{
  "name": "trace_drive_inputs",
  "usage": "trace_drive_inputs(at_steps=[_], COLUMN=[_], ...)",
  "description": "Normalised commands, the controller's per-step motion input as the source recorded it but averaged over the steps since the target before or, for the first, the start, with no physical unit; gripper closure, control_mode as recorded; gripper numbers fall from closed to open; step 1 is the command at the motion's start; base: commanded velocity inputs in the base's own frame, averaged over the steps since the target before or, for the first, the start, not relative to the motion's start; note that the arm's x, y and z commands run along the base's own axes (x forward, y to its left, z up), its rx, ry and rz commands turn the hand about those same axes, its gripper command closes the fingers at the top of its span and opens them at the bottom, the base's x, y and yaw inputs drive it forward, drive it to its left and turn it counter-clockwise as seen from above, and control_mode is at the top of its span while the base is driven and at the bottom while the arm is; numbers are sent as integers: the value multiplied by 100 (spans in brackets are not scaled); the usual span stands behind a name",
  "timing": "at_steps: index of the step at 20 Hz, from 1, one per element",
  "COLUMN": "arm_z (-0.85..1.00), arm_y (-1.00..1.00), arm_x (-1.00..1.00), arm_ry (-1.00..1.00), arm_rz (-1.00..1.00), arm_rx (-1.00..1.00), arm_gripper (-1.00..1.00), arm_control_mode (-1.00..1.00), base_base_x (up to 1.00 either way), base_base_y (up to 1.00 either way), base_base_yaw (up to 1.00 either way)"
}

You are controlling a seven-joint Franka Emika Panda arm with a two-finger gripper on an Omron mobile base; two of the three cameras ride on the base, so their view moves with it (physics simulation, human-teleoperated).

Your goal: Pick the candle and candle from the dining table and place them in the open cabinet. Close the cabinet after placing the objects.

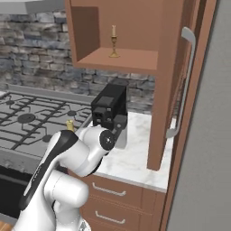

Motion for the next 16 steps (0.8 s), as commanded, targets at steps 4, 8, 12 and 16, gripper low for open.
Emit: trace_drive_inputs(at_steps=[4,8,12,16], arm_z=[0,0,0,0], arm_y=[0,0,0,0], arm_x=[0,0,0,0], arm_ry=[0,0,0,0], arm_rz=[0,0,0,0], arm_rx=[0,0,0,0], arm_gripper=[100,100,100,100], arm_control_mode=[100,100,100,100], base_base_x=[18,18,9,17], base_base_y=[-21,-21,-25,-27], base_base_yaw=[8,7,2,1])
